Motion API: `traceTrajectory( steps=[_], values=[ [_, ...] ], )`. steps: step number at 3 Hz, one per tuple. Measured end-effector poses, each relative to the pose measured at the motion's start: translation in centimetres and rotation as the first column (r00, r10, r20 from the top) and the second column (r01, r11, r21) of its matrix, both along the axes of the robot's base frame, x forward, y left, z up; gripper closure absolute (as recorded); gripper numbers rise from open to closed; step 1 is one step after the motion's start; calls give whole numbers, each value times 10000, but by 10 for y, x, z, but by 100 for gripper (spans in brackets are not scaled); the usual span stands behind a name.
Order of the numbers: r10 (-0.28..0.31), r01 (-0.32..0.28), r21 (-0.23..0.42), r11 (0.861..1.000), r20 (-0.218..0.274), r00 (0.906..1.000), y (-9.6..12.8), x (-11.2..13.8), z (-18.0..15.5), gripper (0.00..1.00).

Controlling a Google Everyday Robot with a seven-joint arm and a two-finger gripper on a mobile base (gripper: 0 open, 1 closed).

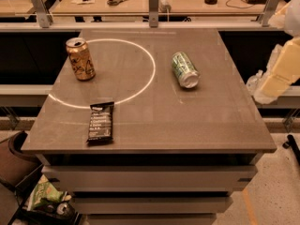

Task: Place green can upright

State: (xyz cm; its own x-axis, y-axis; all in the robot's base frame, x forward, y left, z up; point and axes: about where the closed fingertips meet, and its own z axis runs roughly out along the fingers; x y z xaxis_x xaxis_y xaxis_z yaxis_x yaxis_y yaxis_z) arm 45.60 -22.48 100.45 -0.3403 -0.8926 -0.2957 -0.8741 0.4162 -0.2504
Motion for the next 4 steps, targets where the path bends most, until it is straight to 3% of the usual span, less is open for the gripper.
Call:
traceTrajectory(
  steps=[1,2,3,4],
  values=[
    [-1353,1389,1168,9834,-380,9901,1,22,2,0],
    [-2667,2766,1964,9407,-761,9608,9,41,-1,0],
    [-4028,4197,2245,8795,-1186,9076,16,63,-8,0],
    [-5219,5459,2323,8050,-1602,8378,19,93,-17,0]
  ],
)
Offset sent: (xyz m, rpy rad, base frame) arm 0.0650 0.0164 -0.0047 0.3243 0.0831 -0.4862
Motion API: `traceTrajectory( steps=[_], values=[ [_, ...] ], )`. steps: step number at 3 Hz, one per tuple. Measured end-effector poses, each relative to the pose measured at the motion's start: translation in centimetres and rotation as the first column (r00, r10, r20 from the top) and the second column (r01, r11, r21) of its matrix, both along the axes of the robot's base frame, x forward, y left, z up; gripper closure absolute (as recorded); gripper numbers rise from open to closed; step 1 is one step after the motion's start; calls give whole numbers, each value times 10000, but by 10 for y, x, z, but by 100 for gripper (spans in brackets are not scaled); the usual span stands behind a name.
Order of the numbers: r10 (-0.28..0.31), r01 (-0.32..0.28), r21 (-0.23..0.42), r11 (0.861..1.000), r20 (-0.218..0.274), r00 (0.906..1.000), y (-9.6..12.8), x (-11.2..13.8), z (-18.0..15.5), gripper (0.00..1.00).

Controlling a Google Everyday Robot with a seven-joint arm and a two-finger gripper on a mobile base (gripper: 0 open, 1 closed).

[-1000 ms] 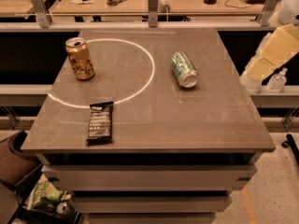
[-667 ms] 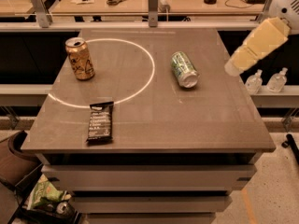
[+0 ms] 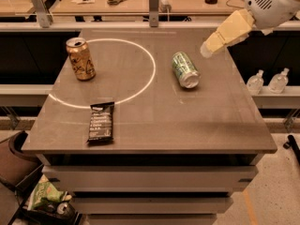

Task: Place green can upright

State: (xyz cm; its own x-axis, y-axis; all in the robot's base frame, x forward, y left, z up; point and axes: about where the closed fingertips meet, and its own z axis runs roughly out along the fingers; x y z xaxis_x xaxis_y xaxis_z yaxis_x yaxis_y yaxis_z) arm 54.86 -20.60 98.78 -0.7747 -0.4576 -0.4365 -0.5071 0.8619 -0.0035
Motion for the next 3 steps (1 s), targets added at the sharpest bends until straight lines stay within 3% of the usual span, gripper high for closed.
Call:
traceTrajectory(
  steps=[1,2,3],
  values=[
    [-1057,1062,228,9941,-220,9942,0,26,-8,0],
    [-1554,1564,151,9876,-526,9864,6,47,-16,0],
    [-1532,1534,-46,9881,-903,9841,17,64,-23,0]
  ],
)
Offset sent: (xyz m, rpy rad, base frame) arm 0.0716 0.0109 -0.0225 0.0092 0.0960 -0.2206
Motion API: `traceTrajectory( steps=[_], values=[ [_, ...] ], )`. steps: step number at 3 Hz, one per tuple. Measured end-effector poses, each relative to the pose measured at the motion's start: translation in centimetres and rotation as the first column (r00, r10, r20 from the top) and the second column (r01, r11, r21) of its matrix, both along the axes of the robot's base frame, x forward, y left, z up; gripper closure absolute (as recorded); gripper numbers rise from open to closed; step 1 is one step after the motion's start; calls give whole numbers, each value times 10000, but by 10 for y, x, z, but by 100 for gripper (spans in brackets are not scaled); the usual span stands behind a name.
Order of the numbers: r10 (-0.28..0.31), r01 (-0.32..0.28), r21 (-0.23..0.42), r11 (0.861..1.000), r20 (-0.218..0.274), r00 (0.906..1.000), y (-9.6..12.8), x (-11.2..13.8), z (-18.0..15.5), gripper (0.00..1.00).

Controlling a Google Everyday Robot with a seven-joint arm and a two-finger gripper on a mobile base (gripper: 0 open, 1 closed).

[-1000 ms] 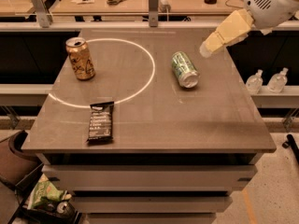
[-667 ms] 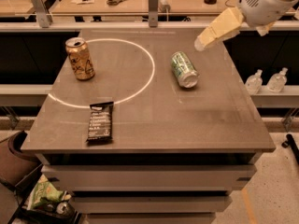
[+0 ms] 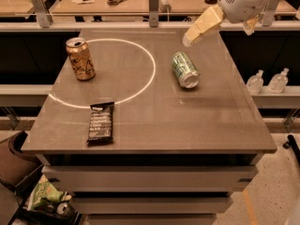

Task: Place green can upright

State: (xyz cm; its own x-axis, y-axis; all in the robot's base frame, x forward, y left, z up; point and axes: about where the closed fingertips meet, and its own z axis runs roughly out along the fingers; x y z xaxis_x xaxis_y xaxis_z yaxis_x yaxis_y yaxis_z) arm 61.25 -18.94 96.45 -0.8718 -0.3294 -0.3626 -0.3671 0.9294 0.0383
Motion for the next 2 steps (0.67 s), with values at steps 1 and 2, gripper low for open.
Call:
traceTrajectory(
  steps=[1,2],
  values=[
    [335,-333,77,9994,-253,9991,18,17,-10,0],
    [529,-522,172,9985,-427,9977,31,28,-20,0]
  ],
)
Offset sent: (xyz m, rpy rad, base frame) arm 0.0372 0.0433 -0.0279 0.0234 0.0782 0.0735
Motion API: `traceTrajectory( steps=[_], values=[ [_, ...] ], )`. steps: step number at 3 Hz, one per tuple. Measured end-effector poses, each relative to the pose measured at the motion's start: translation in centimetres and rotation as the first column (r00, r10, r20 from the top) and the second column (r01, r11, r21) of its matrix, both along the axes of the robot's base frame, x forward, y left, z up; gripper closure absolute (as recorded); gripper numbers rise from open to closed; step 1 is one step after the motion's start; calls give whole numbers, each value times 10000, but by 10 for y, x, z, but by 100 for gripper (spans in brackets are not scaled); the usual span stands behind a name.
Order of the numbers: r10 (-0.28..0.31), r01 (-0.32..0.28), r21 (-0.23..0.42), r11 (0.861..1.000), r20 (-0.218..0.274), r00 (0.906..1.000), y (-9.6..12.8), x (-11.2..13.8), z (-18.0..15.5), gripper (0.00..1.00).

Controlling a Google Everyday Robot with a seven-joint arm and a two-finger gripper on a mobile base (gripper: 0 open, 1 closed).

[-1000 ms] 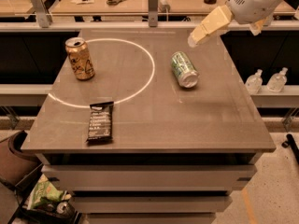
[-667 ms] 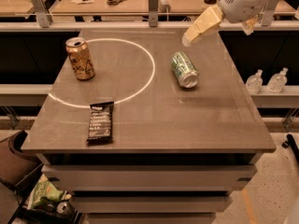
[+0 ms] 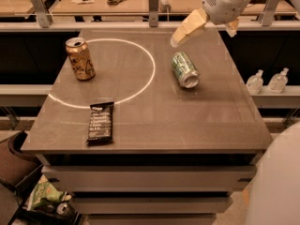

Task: Place green can upright

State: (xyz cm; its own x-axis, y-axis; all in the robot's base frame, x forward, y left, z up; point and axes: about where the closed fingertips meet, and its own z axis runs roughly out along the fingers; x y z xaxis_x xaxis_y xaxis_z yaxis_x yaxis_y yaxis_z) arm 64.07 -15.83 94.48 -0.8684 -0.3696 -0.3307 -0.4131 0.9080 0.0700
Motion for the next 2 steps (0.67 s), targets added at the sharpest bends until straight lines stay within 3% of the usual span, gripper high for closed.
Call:
traceTrajectory(
  steps=[2],
  values=[
    [-310,263,-505,9984,-959,9949,12,13,-20,0]
  ],
)
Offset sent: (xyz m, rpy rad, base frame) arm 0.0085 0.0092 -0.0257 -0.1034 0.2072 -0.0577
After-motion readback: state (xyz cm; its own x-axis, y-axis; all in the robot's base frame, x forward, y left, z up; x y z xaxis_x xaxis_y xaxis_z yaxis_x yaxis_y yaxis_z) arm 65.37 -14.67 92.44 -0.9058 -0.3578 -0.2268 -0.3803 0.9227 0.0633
